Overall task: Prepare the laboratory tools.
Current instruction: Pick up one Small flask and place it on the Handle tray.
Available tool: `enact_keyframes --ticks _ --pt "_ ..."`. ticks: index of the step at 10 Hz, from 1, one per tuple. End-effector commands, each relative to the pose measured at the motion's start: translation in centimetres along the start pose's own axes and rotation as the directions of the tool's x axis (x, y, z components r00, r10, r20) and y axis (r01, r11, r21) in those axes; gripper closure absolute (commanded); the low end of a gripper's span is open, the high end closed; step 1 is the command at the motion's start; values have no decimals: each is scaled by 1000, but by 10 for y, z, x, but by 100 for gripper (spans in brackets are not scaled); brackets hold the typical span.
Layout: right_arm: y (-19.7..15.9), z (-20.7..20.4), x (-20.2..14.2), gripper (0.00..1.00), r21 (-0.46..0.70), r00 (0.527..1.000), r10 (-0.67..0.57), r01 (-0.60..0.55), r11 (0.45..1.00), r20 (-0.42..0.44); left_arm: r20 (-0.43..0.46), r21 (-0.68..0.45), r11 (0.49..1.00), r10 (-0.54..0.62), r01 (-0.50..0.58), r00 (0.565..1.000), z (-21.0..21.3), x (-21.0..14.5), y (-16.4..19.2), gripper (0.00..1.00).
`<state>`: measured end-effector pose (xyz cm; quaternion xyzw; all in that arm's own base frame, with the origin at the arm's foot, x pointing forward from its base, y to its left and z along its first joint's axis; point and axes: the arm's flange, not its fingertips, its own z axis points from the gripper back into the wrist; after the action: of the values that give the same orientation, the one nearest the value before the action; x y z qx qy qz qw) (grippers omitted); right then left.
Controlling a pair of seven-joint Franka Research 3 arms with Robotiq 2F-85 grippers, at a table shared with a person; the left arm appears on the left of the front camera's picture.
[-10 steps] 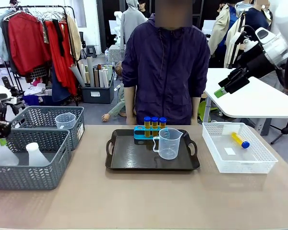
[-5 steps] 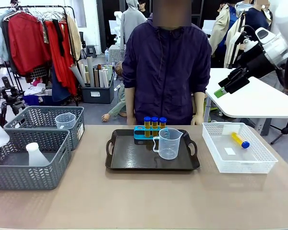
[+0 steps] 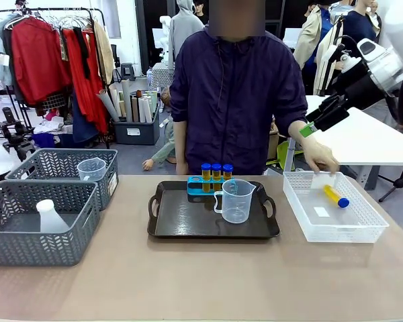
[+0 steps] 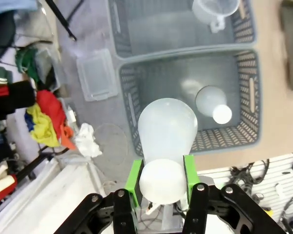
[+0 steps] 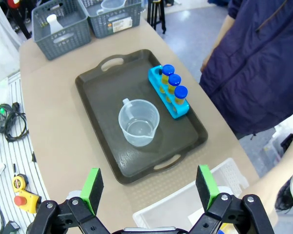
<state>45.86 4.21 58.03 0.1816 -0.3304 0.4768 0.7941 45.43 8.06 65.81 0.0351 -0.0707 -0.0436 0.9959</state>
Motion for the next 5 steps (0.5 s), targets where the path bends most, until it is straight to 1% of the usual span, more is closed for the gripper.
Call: enact_keyframes --ticks 1,2,3,5 --pt "0 0 1 0 7 1000 2 -3 1000 17 19 -49 997 -63 64 998 20 12 -1 100" --pt "0 0 1 0 7 1000 2 -3 1000 17 46 -44 996 -72 74 996 22 14 -1 100" --pt "0 0 1 0 7 1000 2 -3 1000 17 15 -13 1000 -24 24 1000 9 5 -3 100" --pt "0 0 1 0 7 1000 2 -3 1000 17 15 -13 1000 -24 24 1000 9 5 -3 100"
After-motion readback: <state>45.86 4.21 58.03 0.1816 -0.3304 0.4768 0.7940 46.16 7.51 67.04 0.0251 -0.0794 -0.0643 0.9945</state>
